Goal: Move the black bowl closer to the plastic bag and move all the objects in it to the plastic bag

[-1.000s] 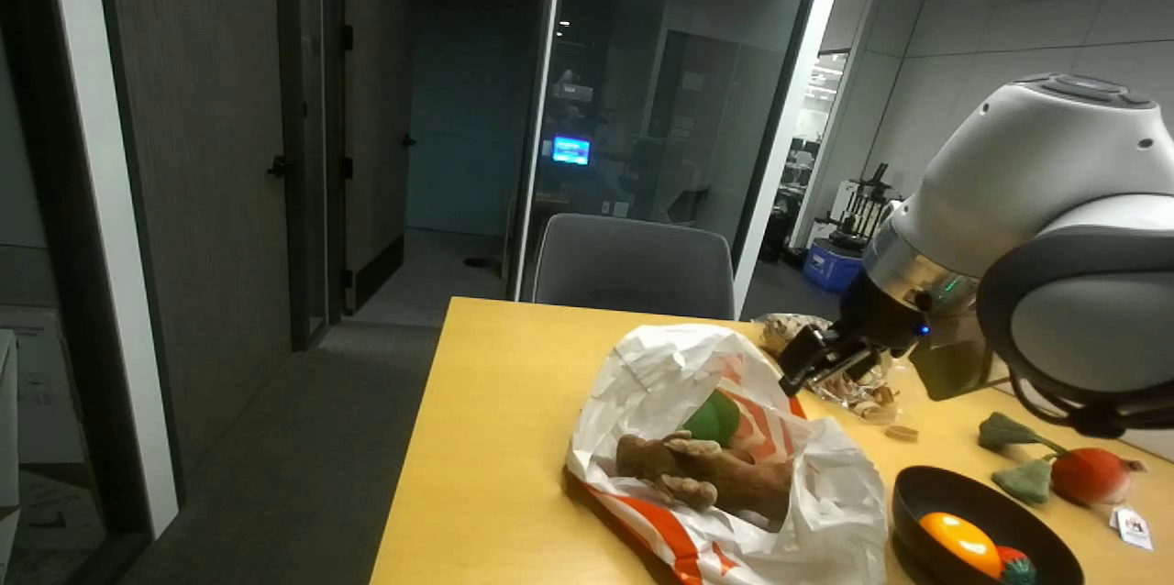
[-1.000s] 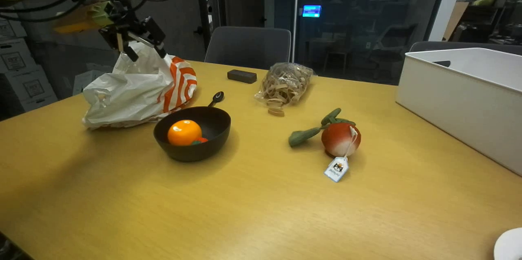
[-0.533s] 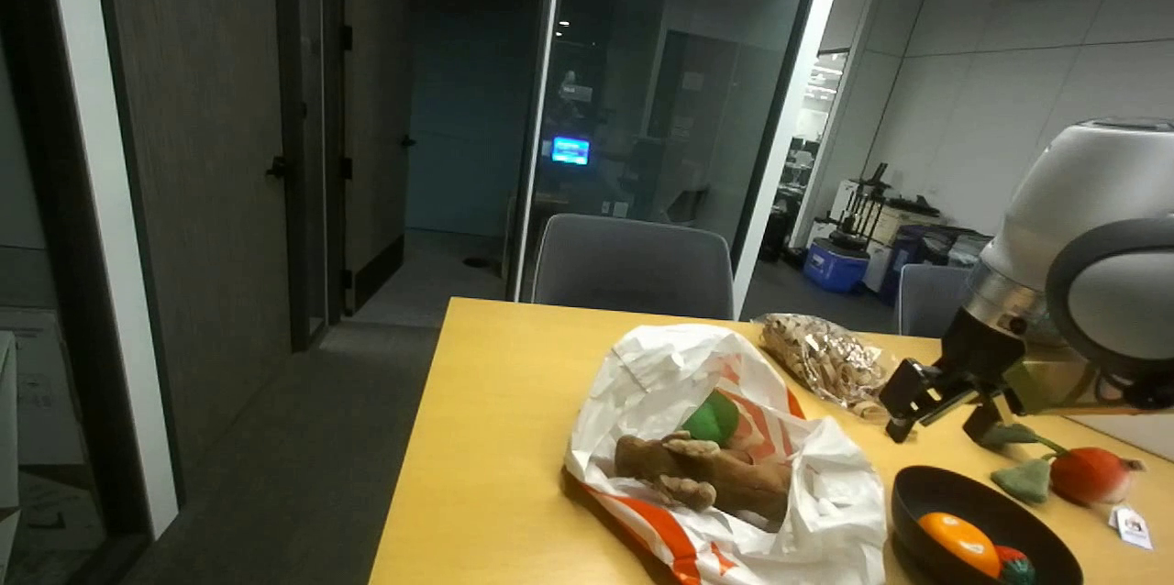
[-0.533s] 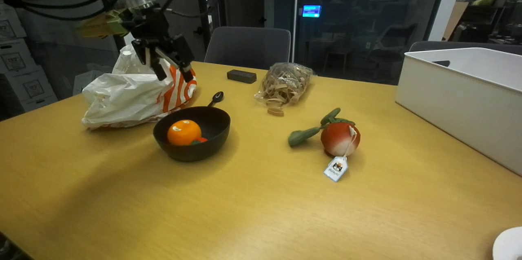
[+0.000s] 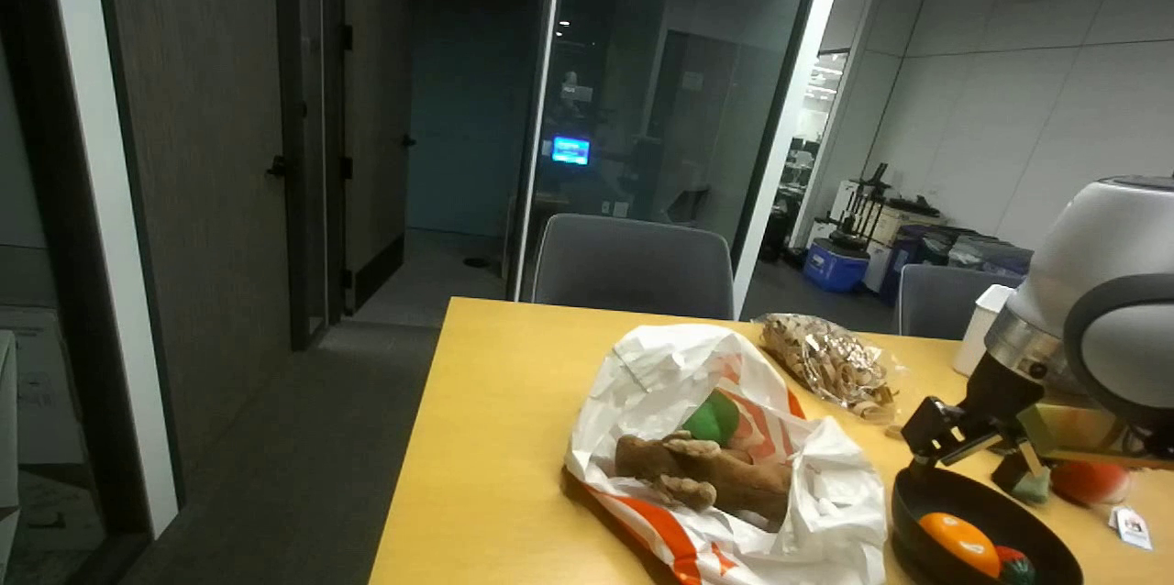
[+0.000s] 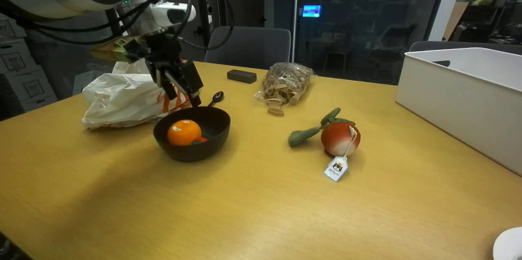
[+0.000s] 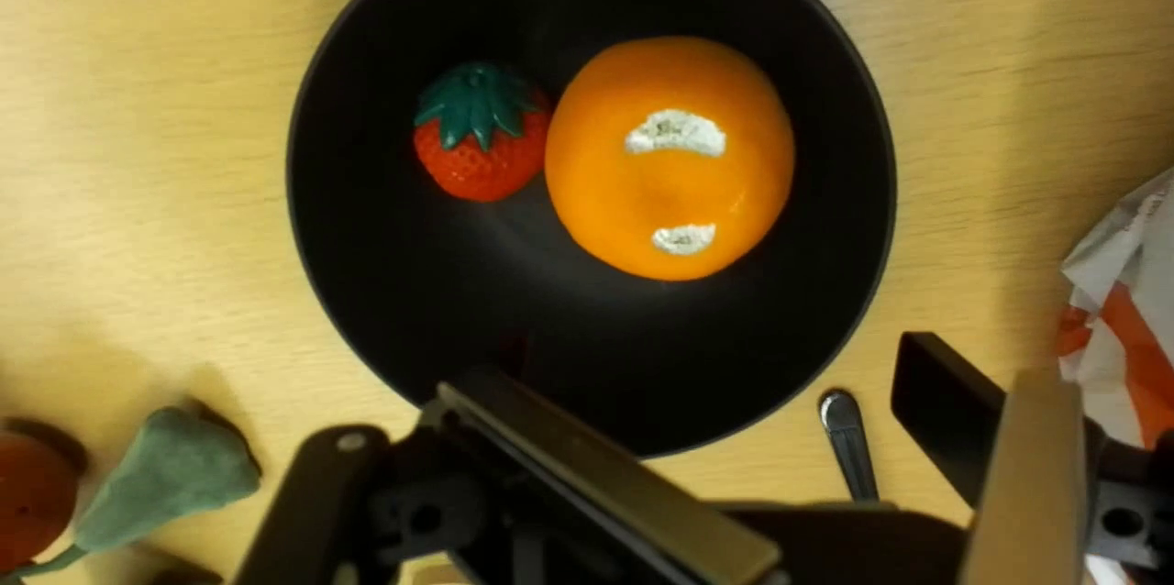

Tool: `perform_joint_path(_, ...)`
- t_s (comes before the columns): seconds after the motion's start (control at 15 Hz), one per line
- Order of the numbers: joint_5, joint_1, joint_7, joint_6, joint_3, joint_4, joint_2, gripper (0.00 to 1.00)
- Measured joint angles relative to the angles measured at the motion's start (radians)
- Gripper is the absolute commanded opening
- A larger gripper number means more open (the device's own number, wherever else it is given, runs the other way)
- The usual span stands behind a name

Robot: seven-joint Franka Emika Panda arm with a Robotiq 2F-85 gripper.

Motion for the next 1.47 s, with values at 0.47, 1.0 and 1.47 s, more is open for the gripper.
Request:
perform_joint_path(0.47, -0.004, -0.031, 0.065, 0.082, -0.019, -0.004, 0.090, 1.00)
perform_joint_path(1.0, -0.001, -0.031, 0.077, 0.090, -0.042, -0.008, 0.128, 0.68)
perform_joint_path(1.47, 0.022, -0.029, 0.076, 0.077, -0.048, -0.009, 0.137, 0.13)
